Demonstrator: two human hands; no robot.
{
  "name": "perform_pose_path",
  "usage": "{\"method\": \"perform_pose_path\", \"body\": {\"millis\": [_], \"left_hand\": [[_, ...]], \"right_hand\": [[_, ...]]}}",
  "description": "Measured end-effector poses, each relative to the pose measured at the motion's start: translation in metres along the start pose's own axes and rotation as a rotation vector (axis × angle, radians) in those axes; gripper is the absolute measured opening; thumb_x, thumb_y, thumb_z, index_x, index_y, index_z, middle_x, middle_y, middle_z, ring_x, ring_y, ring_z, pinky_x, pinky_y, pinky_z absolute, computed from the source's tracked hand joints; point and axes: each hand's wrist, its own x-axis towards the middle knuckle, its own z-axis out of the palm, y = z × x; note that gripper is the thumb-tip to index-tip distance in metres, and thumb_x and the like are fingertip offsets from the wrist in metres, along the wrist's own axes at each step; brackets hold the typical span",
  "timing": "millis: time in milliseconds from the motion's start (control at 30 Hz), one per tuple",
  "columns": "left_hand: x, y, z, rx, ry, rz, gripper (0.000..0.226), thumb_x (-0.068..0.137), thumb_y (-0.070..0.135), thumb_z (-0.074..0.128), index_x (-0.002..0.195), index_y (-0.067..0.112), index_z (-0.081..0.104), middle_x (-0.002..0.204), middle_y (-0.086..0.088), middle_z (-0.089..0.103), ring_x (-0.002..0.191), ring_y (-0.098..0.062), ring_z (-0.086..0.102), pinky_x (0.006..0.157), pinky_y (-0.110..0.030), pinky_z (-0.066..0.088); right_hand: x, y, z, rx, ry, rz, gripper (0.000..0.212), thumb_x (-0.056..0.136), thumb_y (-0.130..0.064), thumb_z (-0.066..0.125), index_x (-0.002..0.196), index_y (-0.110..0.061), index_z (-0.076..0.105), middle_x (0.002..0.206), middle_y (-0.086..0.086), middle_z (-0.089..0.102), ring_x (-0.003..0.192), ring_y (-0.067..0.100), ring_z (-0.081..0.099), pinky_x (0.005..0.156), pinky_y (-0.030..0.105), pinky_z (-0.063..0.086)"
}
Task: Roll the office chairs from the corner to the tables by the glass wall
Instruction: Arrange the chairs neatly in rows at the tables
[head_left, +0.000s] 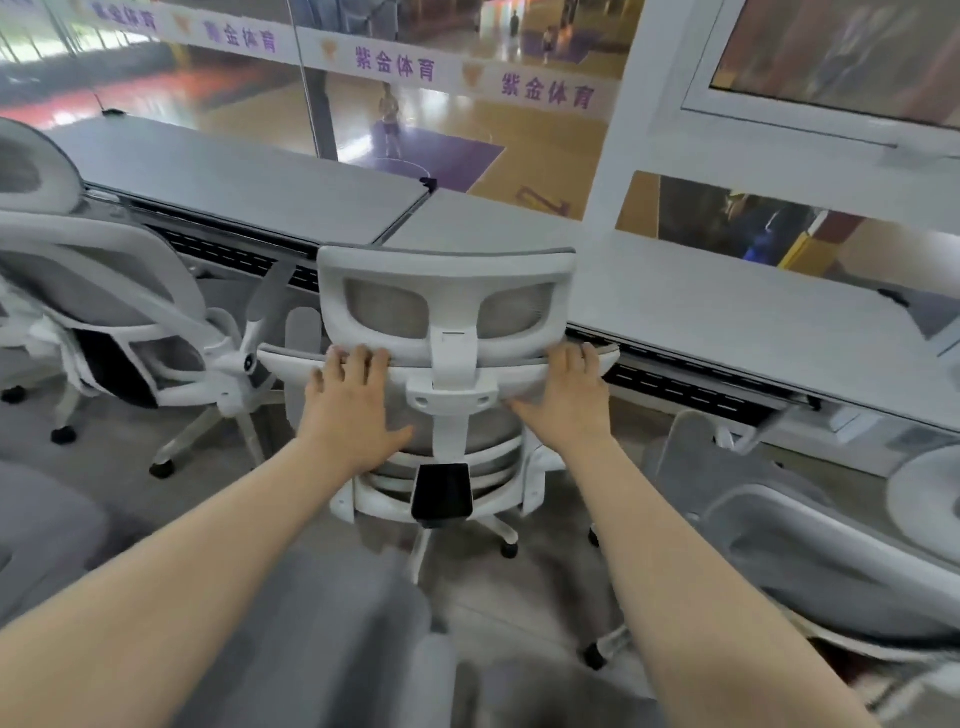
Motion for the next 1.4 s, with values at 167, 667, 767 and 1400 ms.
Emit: {"method": "perform_pose_path", "body": {"millis": [167,667,767,1400], "left_hand": [[-0.011,-0.004,0.008,-0.029,0.090,-0.042,0.106,0.074,0.082,0.045,0.147,0.008,0.024,0.152,-0.017,0.028,0.145,-0.043,0.014,0.117,-0.057,0.016],[-0.048,-0.043,-0.012,-0.219,0.184,0.087,0.089,0.066,0.066,0.074,0.123,0.002,0.051,0.124,-0.014,0.053,0.124,-0.032,0.039,0.111,-0.042,0.027],[-0.051,-0.046,-0.013,-0.252,0.171,0.113,0.088,0.064,0.062,0.078,0.125,0.004,0.051,0.125,-0.012,0.051,0.125,-0.031,0.037,0.111,-0.042,0.029],[-0.051,-0.087,-0.007,-0.329,0.177,0.122,0.088,0.057,0.064,0.081,0.124,0.013,0.053,0.124,-0.005,0.053,0.124,-0.027,0.042,0.104,-0.044,0.040]], "right_hand": [[-0.019,-0.006,0.008,0.049,0.135,-0.025,0.082,0.072,-0.067,0.066,0.132,-0.015,0.045,0.139,0.006,0.046,0.144,0.034,0.022,0.105,0.053,0.035],[-0.106,-0.046,0.014,0.134,0.214,0.082,0.074,0.073,-0.071,0.061,0.124,-0.019,0.046,0.135,0.002,0.045,0.142,0.031,0.021,0.108,0.068,0.019],[-0.119,-0.051,0.016,0.135,0.247,0.105,0.073,0.072,-0.068,0.065,0.122,-0.017,0.048,0.132,0.004,0.047,0.140,0.033,0.024,0.107,0.071,0.015],[-0.132,-0.088,0.025,0.086,0.271,0.144,0.075,0.072,-0.066,0.067,0.121,-0.013,0.048,0.131,0.009,0.048,0.139,0.039,0.027,0.106,0.076,0.013]]}}
